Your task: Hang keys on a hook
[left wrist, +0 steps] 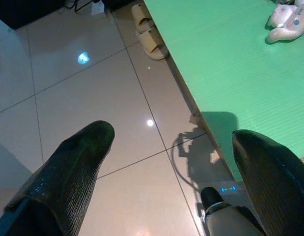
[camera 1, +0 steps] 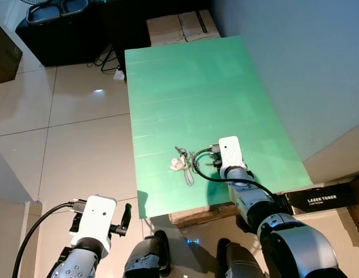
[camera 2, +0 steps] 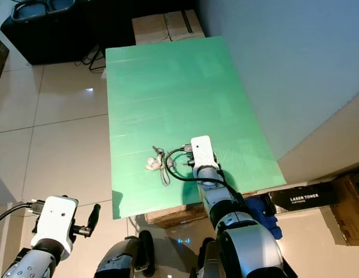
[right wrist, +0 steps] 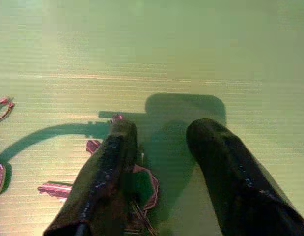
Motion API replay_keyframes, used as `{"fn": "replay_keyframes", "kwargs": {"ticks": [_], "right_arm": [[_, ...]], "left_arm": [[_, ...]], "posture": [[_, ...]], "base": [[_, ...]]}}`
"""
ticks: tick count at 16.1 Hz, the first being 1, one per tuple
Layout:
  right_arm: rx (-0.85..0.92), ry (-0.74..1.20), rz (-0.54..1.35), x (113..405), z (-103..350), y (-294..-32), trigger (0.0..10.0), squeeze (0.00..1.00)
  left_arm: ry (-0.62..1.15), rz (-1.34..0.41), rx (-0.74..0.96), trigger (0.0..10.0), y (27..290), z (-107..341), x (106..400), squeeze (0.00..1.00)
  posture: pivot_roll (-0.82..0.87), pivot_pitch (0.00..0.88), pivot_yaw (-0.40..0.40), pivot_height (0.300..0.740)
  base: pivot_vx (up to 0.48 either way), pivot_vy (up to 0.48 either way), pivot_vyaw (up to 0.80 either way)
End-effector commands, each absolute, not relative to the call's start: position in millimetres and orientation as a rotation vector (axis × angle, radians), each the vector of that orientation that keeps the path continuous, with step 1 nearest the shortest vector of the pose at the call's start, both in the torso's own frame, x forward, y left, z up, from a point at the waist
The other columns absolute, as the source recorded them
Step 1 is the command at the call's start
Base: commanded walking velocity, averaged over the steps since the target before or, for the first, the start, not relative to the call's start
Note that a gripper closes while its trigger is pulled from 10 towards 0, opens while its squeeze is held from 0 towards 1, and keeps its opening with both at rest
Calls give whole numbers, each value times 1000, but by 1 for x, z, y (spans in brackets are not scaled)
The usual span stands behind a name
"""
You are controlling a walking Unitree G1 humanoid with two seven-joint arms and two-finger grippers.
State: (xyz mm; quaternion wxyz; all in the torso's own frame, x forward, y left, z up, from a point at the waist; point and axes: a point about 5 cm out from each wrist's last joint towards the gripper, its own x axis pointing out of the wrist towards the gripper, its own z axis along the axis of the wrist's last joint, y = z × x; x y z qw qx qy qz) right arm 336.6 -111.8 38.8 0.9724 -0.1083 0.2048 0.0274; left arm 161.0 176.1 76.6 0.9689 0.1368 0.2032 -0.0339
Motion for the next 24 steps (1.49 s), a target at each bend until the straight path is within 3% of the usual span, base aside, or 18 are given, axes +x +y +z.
{"fn": "replay_keyframes", "kwargs": {"ticks": [1,13,24], "right_arm": [[-237,533,34,318,14,-120,0,0],[-259,491,38,322,19,-120,0,0],[-292,250,21,351,64,-111,0,0]], "left_arm": [[438,-67,286,10000,176,72,158,0],[419,-76,265,10000,167,70,169,0],[394,-89,251,10000,159,67,181,0]], "posture": [[83,324,75,740],[55,298,68,740],[18,252,59,740]], "base": [[0,0,0],[0,0,0],[0,0,0]]}}
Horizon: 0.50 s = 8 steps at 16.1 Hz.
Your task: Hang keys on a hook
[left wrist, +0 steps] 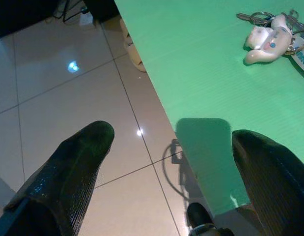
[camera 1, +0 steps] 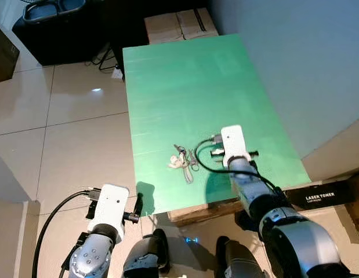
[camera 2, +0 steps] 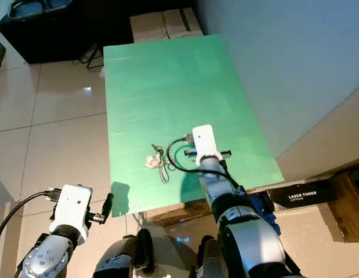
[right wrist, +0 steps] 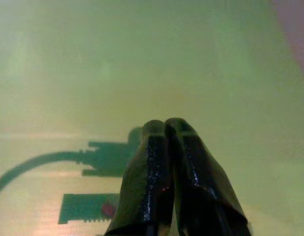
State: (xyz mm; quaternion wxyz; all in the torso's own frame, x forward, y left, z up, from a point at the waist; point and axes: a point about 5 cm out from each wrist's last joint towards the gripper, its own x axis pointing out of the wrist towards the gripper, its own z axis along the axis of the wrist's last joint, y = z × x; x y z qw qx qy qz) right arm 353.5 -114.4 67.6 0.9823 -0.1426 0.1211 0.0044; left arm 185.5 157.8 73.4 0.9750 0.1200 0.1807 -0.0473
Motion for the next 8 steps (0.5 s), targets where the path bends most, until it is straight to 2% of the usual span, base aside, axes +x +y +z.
{"fn": "replay_keyframes", "kwargs": {"ticks": [1,3,4,5,6,7,8], "right_arm": [[-293,235,17,353,68,-112,0,0],[-290,185,16,361,82,-113,0,0],[-287,191,9,362,82,-114,1216,0],[-285,212,1,362,80,-115,10000,0],[-281,224,-1,361,78,-116,10000,0],[-268,247,1,358,73,-116,10000,1000],[-257,276,-10,355,67,-116,10000,1000]], "left_arm": [[393,-90,250,10000,159,67,182,0],[385,-92,245,10000,157,66,186,0],[383,-93,244,10000,157,66,187,0],[381,-95,243,10000,156,66,187,0],[381,-96,243,10000,155,65,187,0],[380,-97,243,10000,155,65,187,0],[381,-98,243,10000,156,65,187,0]], "posture": [[14,250,59,740],[1,241,56,740],[-2,241,56,740],[-3,243,56,740],[-3,245,56,740],[-1,248,58,740],[-1,248,59,740]], "base": [[0,0,0],[0,0,0],[0,0,0],[0,0,0],[0,0,0],[0,0,0],[0,0,0]]}}
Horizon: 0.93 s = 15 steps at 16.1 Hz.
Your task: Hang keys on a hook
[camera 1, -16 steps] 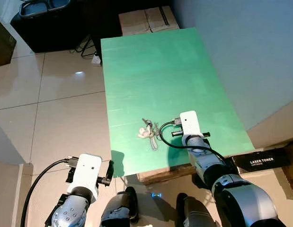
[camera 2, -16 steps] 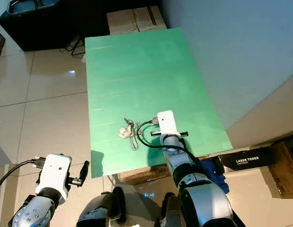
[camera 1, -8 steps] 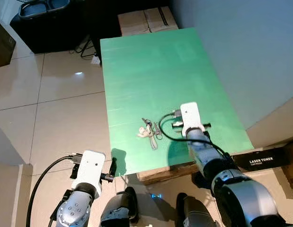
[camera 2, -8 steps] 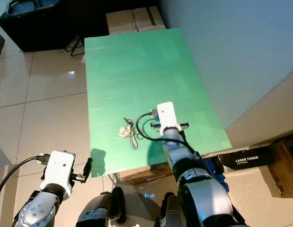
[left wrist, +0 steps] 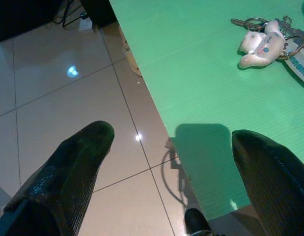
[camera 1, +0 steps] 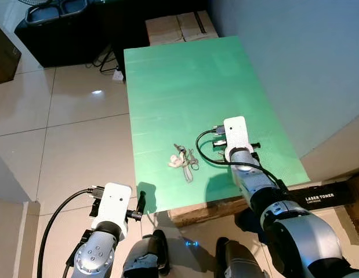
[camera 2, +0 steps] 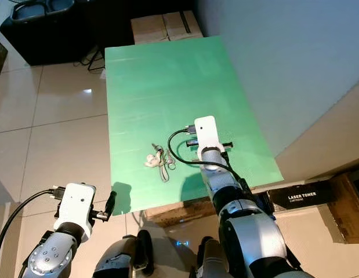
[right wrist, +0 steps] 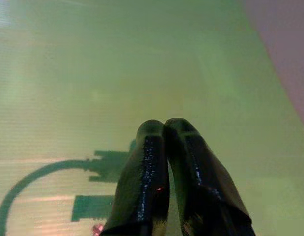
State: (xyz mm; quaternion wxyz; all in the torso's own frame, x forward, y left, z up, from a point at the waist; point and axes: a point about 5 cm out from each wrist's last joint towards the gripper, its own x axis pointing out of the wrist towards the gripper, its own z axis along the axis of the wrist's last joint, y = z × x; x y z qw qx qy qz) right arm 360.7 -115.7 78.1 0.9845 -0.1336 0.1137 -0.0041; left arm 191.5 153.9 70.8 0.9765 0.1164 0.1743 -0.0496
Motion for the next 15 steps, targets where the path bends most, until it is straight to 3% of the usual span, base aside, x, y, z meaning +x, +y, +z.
{"fn": "replay_keyframes", "kwargs": {"ticks": [1,11,12,15], "right_arm": [[-255,290,-13,352,64,-115,10000,1000],[-223,322,-113,339,50,-112,10000,1000],[-217,327,-141,336,49,-112,10000,0],[-210,331,-149,322,40,-109,10000,0]], "left_arm": [[382,-97,244,10000,156,65,187,0],[380,-99,242,10000,155,64,187,0],[378,-99,242,10000,155,64,187,0],[381,-101,238,10000,154,63,186,0]], "posture": [[0,248,59,740],[-11,245,42,740],[-11,245,42,740],[-29,249,38,740]], "base": [[0,0,0],[0,0,0],[0,0,0],[0,0,0]]}}
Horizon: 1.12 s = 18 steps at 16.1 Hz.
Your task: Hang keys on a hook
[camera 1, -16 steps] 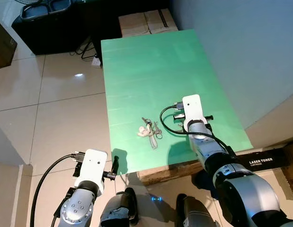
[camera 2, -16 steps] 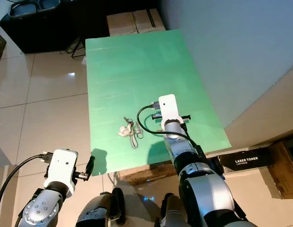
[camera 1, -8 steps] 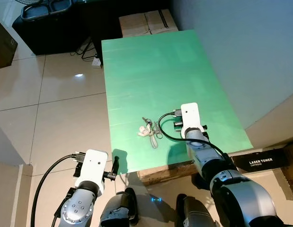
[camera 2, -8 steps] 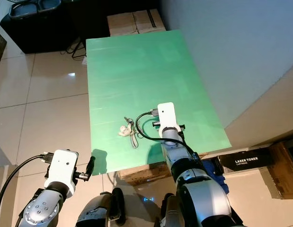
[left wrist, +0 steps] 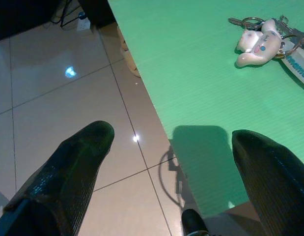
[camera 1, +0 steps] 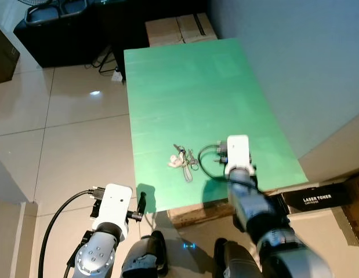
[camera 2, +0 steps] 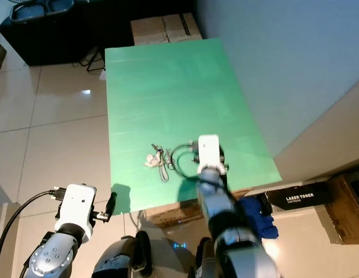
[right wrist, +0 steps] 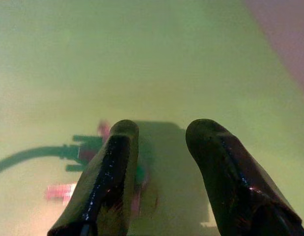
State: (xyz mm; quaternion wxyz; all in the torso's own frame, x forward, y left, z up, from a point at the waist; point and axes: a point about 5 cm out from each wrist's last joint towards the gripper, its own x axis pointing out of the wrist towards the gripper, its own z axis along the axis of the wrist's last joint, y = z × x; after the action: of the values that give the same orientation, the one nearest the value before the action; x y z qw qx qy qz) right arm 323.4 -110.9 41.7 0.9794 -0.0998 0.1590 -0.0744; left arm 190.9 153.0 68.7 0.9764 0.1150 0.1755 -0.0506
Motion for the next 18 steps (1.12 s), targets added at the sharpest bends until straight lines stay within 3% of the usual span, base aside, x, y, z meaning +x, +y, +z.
{"fn": "replay_keyframes", "kwargs": {"ticks": [1,7,8,9,18], "right_arm": [[-205,341,-149,318,37,-110,10000,0],[-206,372,-152,304,33,-107,10000,0],[-216,379,-154,303,31,-109,7686,0],[-222,385,-154,302,30,-110,0,0],[-229,351,-133,309,40,-106,0,0]], "left_arm": [[381,-102,237,10000,154,63,187,0],[382,-104,238,10000,155,64,186,0],[382,-104,238,10000,155,63,187,0],[382,-104,238,10000,154,63,187,0],[387,-99,239,10000,156,63,186,0]], "posture": [[-29,249,38,740],[-27,255,43,740],[-27,255,43,740],[-24,262,45,740],[-20,269,52,740]], "base": [[0,0,0],[0,0,0],[0,0,0],[0,0,0],[0,0,0]]}}
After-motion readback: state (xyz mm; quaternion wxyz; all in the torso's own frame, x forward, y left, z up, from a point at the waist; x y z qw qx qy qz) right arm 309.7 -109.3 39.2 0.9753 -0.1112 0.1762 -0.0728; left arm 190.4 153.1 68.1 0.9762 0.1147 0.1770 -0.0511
